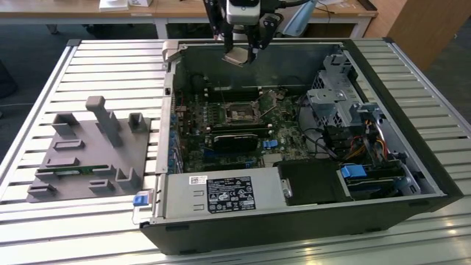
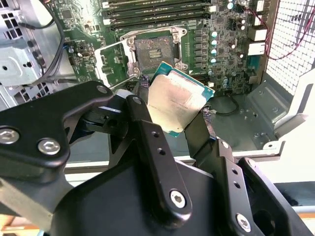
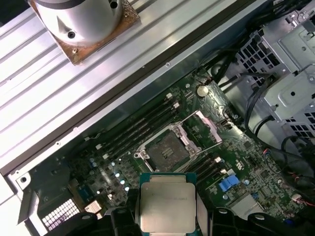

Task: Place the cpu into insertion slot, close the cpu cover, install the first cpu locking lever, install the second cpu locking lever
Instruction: 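Place the cpu into insertion slot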

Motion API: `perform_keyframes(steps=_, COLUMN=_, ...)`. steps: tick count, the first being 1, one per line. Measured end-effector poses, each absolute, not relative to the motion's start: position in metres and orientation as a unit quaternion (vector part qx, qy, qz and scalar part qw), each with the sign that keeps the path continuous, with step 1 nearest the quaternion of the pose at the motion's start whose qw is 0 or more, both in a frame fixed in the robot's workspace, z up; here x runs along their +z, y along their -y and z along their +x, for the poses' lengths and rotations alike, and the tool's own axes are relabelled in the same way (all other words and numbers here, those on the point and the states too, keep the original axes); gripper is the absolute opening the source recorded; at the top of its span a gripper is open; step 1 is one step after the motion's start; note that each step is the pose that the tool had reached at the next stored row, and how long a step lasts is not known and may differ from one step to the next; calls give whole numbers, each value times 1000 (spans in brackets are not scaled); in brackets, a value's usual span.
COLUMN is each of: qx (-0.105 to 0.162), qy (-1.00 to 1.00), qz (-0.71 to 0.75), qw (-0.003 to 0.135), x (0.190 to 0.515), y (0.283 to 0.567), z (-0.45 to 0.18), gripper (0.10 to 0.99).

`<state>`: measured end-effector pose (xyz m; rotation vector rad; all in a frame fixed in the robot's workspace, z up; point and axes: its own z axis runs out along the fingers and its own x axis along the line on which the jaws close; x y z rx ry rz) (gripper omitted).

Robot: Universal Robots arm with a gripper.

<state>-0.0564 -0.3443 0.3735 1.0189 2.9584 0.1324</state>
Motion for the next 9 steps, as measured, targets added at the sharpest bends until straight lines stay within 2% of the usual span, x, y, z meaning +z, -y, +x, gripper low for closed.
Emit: perform_keyframes(steps=9, qx=42, qy=-935, qz=352, qw=6, x=373, y=344, z=-56, gripper=541)
